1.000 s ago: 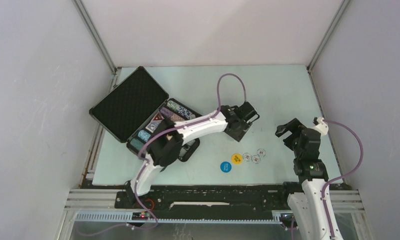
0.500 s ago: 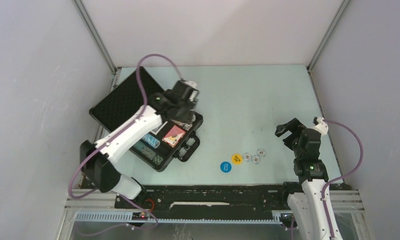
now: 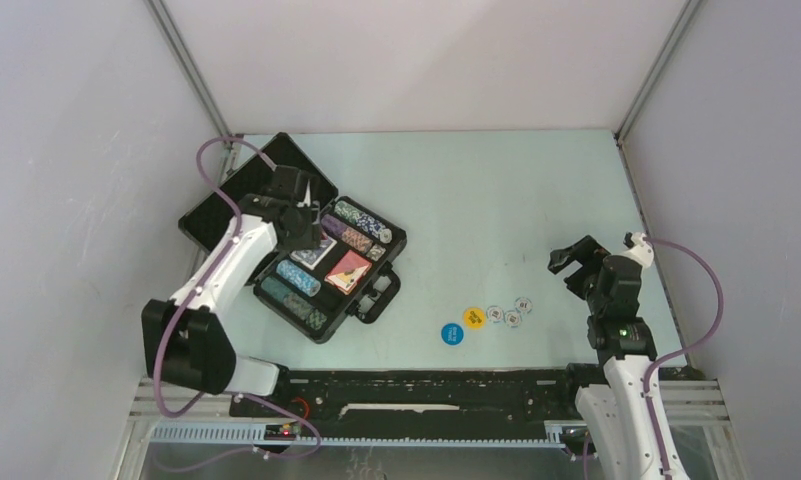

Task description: Pack up texas hold em set

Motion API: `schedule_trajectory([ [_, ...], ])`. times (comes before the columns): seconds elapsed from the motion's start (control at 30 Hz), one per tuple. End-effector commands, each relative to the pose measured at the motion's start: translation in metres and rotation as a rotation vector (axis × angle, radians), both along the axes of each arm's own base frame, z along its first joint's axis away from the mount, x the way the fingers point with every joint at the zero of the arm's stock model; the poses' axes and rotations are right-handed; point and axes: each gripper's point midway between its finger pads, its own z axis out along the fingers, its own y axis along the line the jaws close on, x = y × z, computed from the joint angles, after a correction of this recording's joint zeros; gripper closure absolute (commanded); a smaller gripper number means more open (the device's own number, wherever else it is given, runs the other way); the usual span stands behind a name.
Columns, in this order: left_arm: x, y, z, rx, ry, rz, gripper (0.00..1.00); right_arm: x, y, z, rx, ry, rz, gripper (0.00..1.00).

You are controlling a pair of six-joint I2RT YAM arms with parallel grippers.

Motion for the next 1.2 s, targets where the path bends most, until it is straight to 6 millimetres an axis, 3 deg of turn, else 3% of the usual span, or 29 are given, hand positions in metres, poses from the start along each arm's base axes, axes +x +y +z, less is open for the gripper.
schedule_trajectory([
  [0.0,0.024,-0.002,-0.01,-0.013,-0.008,0.013,0.63,0.004,0.0,0.003,-0.011,-0.022,0.01,0.01],
  [0.3,0.031,-0.001,-0.039,-0.022,0.068,0.042,0.63,0.003,-0.001,0.004,-0.014,-0.027,0.01,0.02],
  [1.17,0.044,0.005,-0.048,-0.048,0.081,0.066,0.48,0.005,0.001,0.001,-0.004,-0.02,0.023,0.03],
])
